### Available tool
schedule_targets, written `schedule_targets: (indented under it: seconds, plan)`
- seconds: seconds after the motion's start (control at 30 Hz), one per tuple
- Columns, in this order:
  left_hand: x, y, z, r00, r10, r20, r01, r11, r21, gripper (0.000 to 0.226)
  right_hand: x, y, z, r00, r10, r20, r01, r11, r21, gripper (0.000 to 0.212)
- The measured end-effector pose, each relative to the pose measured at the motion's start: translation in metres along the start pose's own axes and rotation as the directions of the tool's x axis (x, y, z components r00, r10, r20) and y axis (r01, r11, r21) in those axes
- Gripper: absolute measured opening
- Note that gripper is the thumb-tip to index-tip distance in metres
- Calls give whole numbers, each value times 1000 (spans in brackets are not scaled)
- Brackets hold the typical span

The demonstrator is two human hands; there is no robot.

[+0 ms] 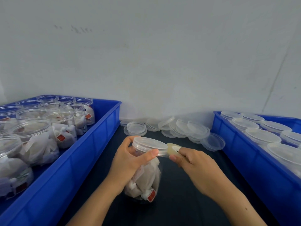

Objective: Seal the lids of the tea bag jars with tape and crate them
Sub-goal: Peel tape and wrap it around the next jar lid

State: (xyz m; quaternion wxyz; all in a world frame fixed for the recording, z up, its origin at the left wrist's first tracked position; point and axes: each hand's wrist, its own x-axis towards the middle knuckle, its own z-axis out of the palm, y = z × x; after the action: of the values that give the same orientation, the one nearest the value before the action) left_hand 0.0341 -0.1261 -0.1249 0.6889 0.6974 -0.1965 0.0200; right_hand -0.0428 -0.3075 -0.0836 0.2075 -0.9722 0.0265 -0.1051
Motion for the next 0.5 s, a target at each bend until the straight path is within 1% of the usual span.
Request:
schedule_targets:
  seconds: [0.07, 0.2, 0.37, 0.43, 0.5]
  plan:
    - [-1, 0, 1, 999, -17, 28, 19, 999, -43, 82, 0, 1, 1, 1000, 4, 4, -4, 1000, 14, 48]
    - [1, -2, -1, 998, -30, 60, 34, 997, -66, 83, 0, 4, 4, 1000, -23, -20, 24, 999, 46, 29]
    - [2, -2, -2, 988, -38, 148, 53, 994, -98, 79, 1, 4, 7, 994, -108, -36, 109, 993, 38, 44]
    - [2, -3, -2, 983, -40, 178, 56, 995, -88, 78, 0, 4, 6, 993, -113, -46, 114, 993, 34, 44]
    - [2, -2, -2, 981, -37, 193, 51, 996, -67, 72, -1, 3, 5, 992, -109, -58, 110, 994, 17, 41]
